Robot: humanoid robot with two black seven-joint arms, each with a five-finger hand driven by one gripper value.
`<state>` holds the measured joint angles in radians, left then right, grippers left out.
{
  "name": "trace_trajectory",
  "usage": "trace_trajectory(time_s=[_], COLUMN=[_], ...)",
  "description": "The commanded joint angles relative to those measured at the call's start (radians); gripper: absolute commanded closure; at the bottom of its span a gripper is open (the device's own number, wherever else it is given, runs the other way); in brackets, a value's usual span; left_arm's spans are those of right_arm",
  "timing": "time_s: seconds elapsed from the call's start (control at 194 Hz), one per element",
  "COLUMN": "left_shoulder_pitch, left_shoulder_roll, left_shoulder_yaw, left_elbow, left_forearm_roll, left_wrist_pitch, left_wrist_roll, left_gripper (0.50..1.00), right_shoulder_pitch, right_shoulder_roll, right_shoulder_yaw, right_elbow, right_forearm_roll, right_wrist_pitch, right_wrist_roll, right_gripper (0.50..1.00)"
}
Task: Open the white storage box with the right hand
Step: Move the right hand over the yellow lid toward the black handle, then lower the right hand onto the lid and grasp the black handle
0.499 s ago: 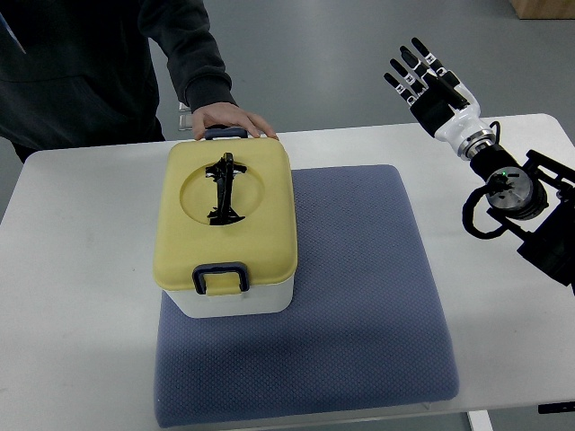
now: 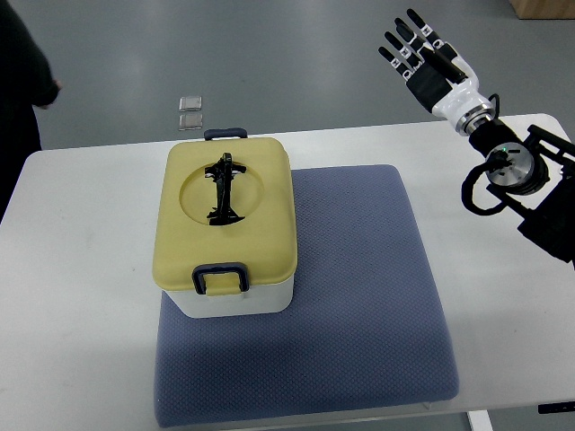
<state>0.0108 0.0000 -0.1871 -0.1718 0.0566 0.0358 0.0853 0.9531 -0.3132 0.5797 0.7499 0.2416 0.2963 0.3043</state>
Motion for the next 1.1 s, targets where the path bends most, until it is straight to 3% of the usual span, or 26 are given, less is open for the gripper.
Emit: trace_trajectory(time_s=[0.0, 0.165, 0.36, 0.504, 0.571, 0.602, 0.761, 1.096], left_shoulder_pitch=[0.000, 0.000, 0.000, 0.000, 0.000, 0.000, 0.000, 0.000], left_shoulder_roll=[0.000, 0.000, 0.000, 0.000, 0.000, 0.000, 0.000, 0.000], left_shoulder_yaw=[0.000, 0.000, 0.000, -0.002, -0.002, -0.002, -0.002, 0.002], left_elbow=[-0.003, -0.015, -0.017, -0.018, -0.018, -0.018, -0.017, -0.018], left_forearm_roll=[0.000, 0.002, 0.002, 0.002, 0.002, 0.002, 0.002, 0.002], left_wrist_pitch=[-0.002, -0.002, -0.002, -0.002, -0.002, -0.002, -0.002, -0.002], left_wrist_roll=[-0.001, 0.001, -0.001, 0.001, 0.001, -0.001, -0.001, 0.001], left_gripper=[0.500, 0.500, 0.500, 0.500, 0.500, 0.500, 0.500, 0.500], right_shoulder_pitch=[0.073, 0.239, 0.484, 0.627, 0.671, 0.684, 0.690, 0.590], right_shoulder_roll=[-0.010, -0.037, -0.078, -0.090, -0.099, -0.098, -0.066, -0.015], right_shoulder_yaw=[-0.055, -0.253, -0.552, -0.704, -0.748, -0.768, -0.883, -0.903], right_elbow=[0.014, 0.028, 0.143, 0.255, 0.327, 0.347, 0.356, 0.301], right_forearm_roll=[-0.113, -0.421, -0.729, -0.984, -1.145, -1.212, -1.475, -1.501], right_wrist_pitch=[-0.008, -0.031, -0.057, -0.118, -0.215, -0.267, -0.479, -0.612], right_wrist_roll=[-0.027, -0.020, 0.003, 0.161, 0.269, 0.307, 0.307, 0.307], right_gripper=[0.572, 0.572, 0.572, 0.576, 0.576, 0.576, 0.576, 0.576])
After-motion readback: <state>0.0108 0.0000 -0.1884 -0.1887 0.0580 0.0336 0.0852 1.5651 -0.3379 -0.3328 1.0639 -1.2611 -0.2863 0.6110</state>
